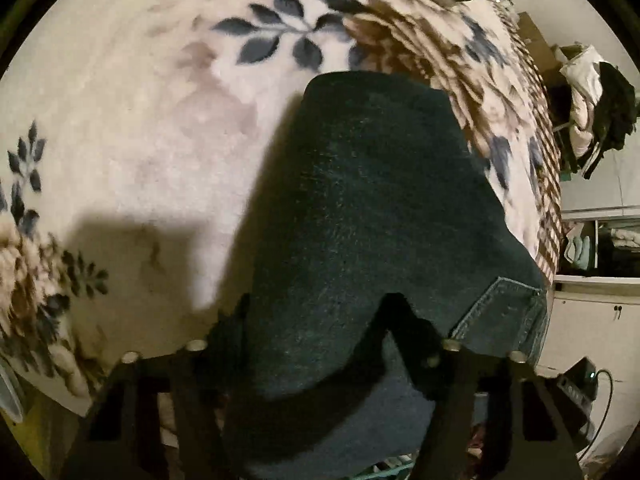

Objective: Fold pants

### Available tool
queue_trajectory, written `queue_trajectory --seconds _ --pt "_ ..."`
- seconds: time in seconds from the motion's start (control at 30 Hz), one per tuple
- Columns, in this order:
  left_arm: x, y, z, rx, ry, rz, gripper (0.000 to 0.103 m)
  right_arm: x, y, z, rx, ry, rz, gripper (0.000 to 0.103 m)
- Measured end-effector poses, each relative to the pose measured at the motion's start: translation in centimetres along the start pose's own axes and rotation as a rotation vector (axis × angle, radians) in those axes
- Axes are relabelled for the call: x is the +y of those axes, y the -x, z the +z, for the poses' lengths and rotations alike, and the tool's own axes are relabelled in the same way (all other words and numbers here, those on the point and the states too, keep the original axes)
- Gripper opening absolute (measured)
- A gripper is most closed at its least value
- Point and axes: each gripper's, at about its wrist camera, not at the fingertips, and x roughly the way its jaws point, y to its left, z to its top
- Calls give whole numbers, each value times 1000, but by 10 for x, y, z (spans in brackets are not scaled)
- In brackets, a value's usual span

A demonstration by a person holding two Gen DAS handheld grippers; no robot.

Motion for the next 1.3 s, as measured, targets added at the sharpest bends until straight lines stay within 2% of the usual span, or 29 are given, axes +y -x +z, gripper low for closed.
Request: queue_trajectory --seconds 0.03,0.1,0.3,0.37,0.4,0.43,0.47,0.53,0.57,0.63,0.73,0.77,0.83,0.87,1.03,1.13,1.2,1.3 --pt "2 3 -2 -8 -6 -3 44 6 0 0 -14 24 -13 34" --pt "4 6 -6 -13 -16 -15 41 16 4 3 -30 71 -43 31" --pt "7 2 -3 6 -1 -23 42 25 0 14 -15 114 -73 32" --pt "10 3 -2 11 14 -35 46 20 5 11 5 102 -35 43" --pt "12 4 -3 12 31 -49 48 15 8 9 9 89 -24 57" --pt "15 6 -4 13 52 -64 52 11 9 4 18 75 -7 65" --pt "17 5 -5 19 70 -74 56 6 8 -1 31 64 31 67" --pt "21 1 -7 43 104 -89 90 -5 7 -11 51 54 68 74" --pt "23 0 -9 43 115 -109 93 -6 1 -16 68 52 87 75" --pt "24 -5 -12 46 124 -143 94 -8 -12 -23 92 58 104 77" --pt "23 -15 -15 66 121 -145 94 -7 -33 -27 103 57 118 78" --pt "23 -18 -16 73 118 -145 94 -8 -42 -28 106 43 157 81" --pt "19 -22 -15 77 100 -141 99 -9 -52 -27 90 27 193 93" --pt "17 -23 -14 79 91 -140 99 -8 -54 -26 78 17 218 95" --pt "11 -26 -9 82 72 -145 99 -3 -53 -28 36 -15 292 95" --pt "15 -25 -9 76 82 -157 99 6 -36 -34 -26 7 382 94" --pt "15 -26 -9 73 82 -159 99 13 -31 -35 -52 56 385 93" --pt "15 -28 -10 71 75 -153 100 10 -49 -29 -23 87 307 93"
